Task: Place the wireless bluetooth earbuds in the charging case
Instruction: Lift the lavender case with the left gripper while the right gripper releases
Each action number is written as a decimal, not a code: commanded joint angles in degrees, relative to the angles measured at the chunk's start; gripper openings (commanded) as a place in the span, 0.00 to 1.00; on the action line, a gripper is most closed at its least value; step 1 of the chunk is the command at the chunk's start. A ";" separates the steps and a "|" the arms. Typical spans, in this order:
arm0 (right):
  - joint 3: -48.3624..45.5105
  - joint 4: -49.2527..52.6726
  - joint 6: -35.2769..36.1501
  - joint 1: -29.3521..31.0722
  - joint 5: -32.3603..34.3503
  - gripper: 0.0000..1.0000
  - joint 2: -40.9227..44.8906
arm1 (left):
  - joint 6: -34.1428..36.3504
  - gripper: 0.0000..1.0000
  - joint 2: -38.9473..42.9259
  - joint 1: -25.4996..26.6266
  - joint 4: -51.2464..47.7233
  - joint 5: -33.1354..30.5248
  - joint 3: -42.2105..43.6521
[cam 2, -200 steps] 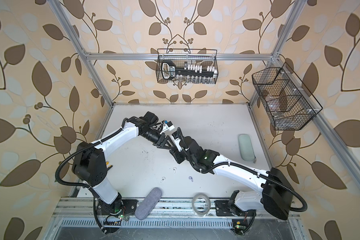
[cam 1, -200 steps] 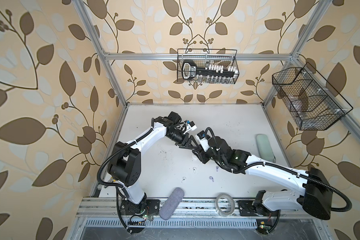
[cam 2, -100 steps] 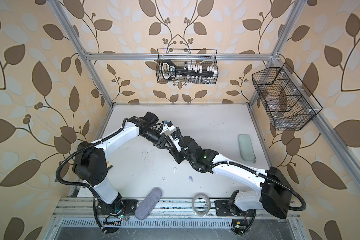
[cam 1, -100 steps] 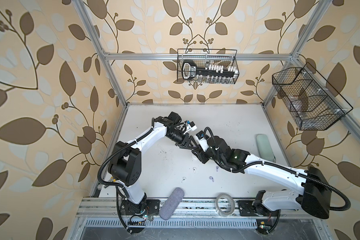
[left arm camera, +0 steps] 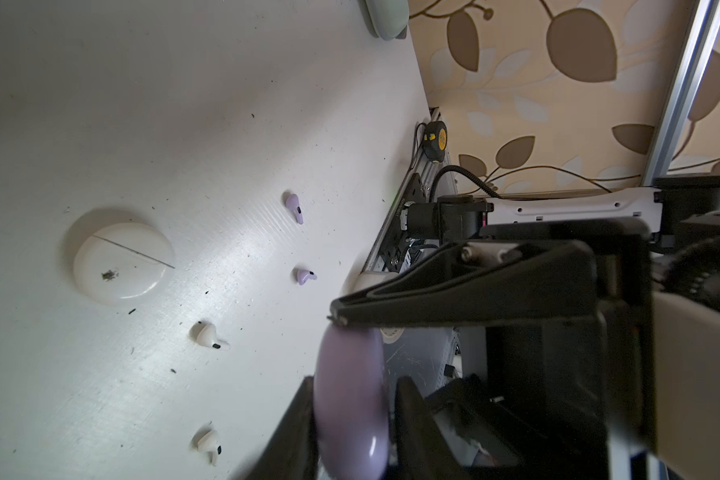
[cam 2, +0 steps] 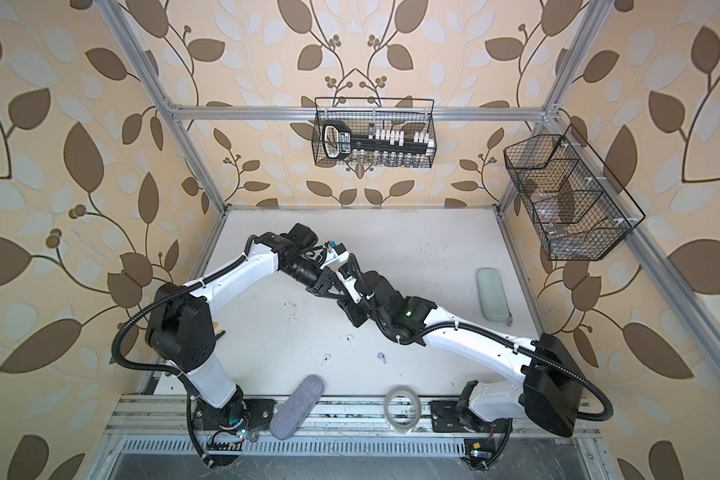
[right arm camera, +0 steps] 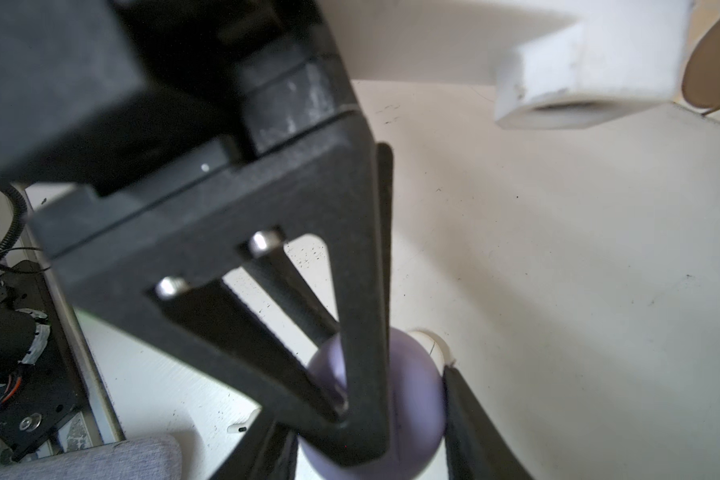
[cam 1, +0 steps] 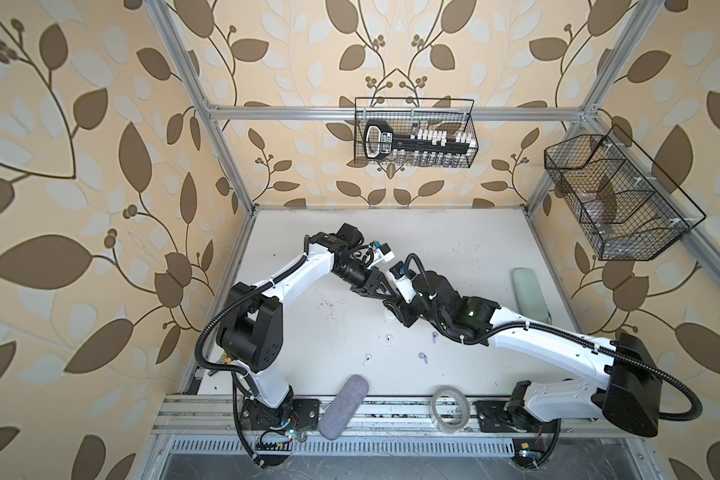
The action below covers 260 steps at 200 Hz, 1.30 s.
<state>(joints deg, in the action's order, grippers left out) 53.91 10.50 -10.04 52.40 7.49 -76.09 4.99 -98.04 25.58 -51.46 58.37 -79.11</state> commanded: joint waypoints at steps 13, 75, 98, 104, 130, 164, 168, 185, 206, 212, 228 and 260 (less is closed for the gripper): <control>1.90 -0.66 1.25 0.15 2.97 0.16 -0.41 | 1.77 0.31 -0.37 1.22 -2.81 2.53 -1.57; 1.68 -0.22 2.12 0.33 6.17 0.15 0.04 | 3.27 0.29 -1.64 1.39 -4.96 3.24 -2.62; 1.72 0.26 2.68 0.46 7.34 0.16 0.25 | 3.67 0.24 -1.71 1.56 -5.22 3.24 -2.69; 1.72 0.37 2.82 0.42 7.43 0.15 0.24 | 3.94 0.23 -1.68 1.62 -5.38 3.32 -2.70; 1.70 0.75 3.07 0.64 8.46 0.16 0.07 | 4.67 0.16 -1.71 1.75 -6.02 3.70 -3.02; 1.49 0.75 2.92 0.88 8.79 0.23 0.07 | 5.22 0.09 -1.55 1.68 -6.37 4.24 -3.21; 1.44 0.75 2.92 0.92 8.77 0.26 0.22 | 5.28 0.09 -1.61 1.70 -6.37 4.25 -3.20; 1.37 0.92 2.75 0.91 8.77 0.40 0.33 | 5.38 0.08 -1.46 1.71 -6.37 4.21 -3.24; 0.61 0.92 2.35 0.91 8.70 0.63 1.41 | 5.63 0.08 -1.20 1.74 -6.29 3.86 -3.38; 0.33 0.93 2.27 0.87 8.49 0.68 1.84 | 5.72 0.08 -1.19 1.74 -6.26 3.73 -3.37; -0.50 1.56 1.54 0.97 7.49 0.78 3.38 | 6.22 0.08 -1.34 1.71 -6.26 3.36 -3.67; -4.17 4.47 -0.85 1.65 6.31 0.84 8.98 | 8.29 0.07 -2.50 1.73 -7.85 2.81 -5.10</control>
<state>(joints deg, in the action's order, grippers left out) 52.27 12.78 -9.15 53.67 13.47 -71.81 9.69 -99.96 26.72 -55.75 59.92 -81.43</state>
